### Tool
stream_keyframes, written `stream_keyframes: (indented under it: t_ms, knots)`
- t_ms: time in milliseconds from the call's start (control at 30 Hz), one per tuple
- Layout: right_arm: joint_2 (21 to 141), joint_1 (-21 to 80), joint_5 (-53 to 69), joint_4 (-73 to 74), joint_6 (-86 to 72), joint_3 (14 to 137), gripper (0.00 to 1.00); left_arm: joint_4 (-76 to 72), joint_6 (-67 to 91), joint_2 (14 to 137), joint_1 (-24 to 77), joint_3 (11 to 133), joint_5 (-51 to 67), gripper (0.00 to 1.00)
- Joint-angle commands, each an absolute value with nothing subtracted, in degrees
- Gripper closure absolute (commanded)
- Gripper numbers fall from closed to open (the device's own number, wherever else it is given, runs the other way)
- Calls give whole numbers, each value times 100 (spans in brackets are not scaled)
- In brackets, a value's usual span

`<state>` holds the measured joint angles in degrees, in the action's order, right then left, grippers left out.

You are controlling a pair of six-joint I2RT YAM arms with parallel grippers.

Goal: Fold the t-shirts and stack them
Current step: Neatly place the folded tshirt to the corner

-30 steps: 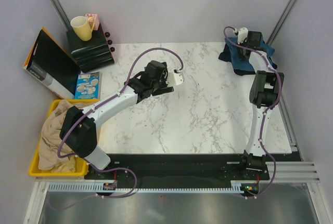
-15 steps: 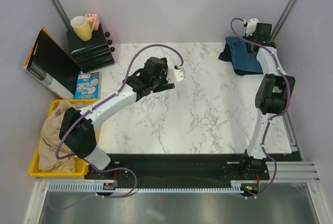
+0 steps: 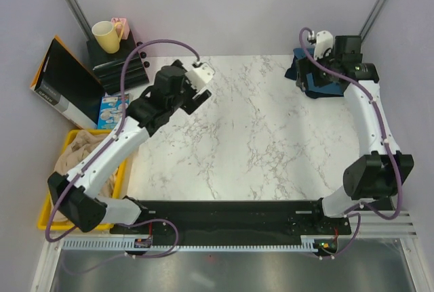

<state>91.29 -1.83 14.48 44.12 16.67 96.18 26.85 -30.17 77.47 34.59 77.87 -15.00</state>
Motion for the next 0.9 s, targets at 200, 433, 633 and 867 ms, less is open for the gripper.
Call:
stream_keyframes:
  t_ms: [200, 433, 633, 867]
  knots:
    - [7937, -141, 878, 5976, 1871, 8939, 2, 3515, -1556, 7093, 2699, 7470, -203, 0]
    - [7682, -141, 685, 5871, 2074, 9000, 2, 3524, -1073, 6864, 2383, 7541, -26, 0]
    - [7594, -141, 782, 5783, 2092, 8965, 2, 3524, -1055, 6803, 2303, 7515, -52, 0]
    - [7480, -141, 1063, 5687, 2101, 8991, 2, 3489, -1116, 6741, 2294, 7532, -123, 0]
